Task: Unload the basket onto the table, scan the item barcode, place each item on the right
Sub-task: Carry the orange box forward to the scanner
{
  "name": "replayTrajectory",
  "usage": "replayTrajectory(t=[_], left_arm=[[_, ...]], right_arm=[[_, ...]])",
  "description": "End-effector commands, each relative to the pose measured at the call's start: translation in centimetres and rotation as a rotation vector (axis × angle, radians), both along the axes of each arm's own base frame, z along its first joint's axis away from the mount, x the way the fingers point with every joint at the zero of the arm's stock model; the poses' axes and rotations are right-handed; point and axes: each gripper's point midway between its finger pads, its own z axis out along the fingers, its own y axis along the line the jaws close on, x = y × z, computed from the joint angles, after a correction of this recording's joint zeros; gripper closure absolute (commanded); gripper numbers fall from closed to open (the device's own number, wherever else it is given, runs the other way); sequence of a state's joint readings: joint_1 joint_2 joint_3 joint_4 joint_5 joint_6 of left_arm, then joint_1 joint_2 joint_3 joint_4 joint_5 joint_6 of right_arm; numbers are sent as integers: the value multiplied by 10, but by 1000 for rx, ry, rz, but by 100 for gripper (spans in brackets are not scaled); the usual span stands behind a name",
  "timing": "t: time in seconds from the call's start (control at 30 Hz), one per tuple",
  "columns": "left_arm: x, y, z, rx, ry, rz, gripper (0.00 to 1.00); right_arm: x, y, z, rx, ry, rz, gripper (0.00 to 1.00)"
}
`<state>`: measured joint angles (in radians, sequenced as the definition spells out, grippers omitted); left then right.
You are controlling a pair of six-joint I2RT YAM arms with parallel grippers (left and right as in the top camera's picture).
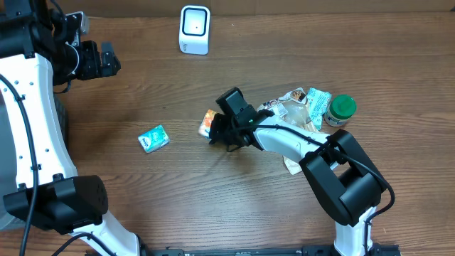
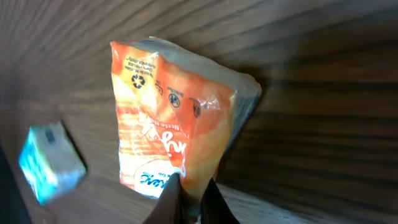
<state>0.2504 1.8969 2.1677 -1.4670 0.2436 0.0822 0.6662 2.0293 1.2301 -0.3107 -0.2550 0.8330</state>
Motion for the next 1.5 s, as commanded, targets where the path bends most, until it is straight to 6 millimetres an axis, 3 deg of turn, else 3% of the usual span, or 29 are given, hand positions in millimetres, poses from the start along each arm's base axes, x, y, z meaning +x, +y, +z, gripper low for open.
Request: replayTrajectory(t=[0.0,0.07,0.13,0.17,0.23,0.43,0.57,0.83,1.0,1.1,1.2,1.3,1.4,1.47], left_arm=[[1,-2,3,1,-14,-19,0],[1,-2,3,1,-14,-19,0],[1,-2,3,1,-14,-19,1],[1,-2,3,1,-14,-19,0],[1,-2,3,1,-14,-19,0],[1,-2,3,1,-14,-19,0],[1,-2,3,1,-14,-19,0],[1,-2,3,1,-14,-19,0],[1,-2,3,1,-14,-19,0],[1,-2,3,1,-14,-19,0],[1,-2,3,1,-14,-19,0],[1,-2,3,1,-14,-19,1],[1,-2,4,1,-14,-19,0],[0,-2,3,1,-14,-19,0]], right_arm=[[-13,14,15,87,-15,220,96],[-16,23,47,216,-20,309,96],[-24,31,96,419,-47,452,96],[-29,26,142,593,-84,555,96],[-34,11,187,752,-143,644,96],[-38,-28,249,1001,-232,785,96],[-36,-35,254,1025,-208,779,96],[-38,-31,247,1004,-157,742,96],[-25,-22,218,853,-94,591,96],[-14,-18,180,640,-44,440,96],[-6,-26,167,456,-37,369,96],[20,-59,190,103,-135,297,96],[54,-84,255,-149,-341,215,96],[73,-88,285,-237,-470,182,96]])
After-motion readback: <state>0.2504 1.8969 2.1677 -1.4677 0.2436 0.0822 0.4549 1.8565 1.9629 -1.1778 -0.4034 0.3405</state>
